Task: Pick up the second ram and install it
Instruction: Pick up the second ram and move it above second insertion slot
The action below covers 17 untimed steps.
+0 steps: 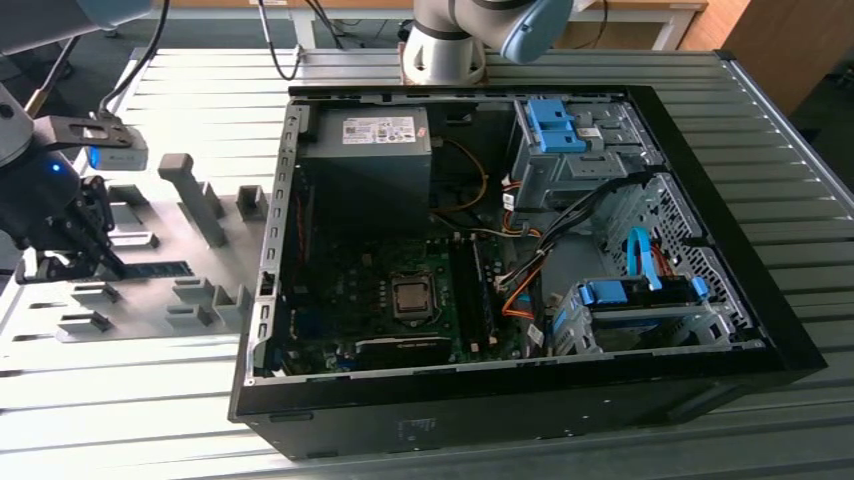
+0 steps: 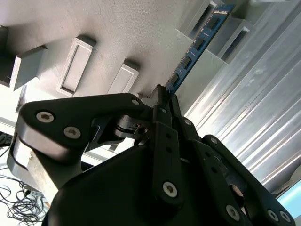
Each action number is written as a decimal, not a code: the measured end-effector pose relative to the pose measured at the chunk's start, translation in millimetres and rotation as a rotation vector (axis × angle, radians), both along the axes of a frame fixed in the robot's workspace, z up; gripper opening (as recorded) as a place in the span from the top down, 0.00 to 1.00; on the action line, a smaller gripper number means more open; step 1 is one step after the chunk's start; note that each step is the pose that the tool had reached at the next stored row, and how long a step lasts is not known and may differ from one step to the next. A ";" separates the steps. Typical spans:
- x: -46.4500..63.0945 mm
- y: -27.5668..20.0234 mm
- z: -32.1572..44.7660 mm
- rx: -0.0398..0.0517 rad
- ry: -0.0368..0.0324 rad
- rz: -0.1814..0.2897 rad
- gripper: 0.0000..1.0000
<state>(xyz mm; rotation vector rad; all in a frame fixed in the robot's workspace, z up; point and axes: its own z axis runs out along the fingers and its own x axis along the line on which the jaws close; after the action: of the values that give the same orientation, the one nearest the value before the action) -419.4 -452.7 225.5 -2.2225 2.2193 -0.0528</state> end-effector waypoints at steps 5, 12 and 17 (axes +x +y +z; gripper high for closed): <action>0.0 0.0 1.0 0.0000 -0.0001 0.000 0.86; 0.0 0.0 3.0 0.0001 -0.0001 0.000 0.86; 0.0 0.0 4.0 0.0001 -0.0002 0.000 0.86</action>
<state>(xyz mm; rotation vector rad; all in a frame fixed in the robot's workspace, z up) -419.3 -452.7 229.5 -2.2224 2.2192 -0.0529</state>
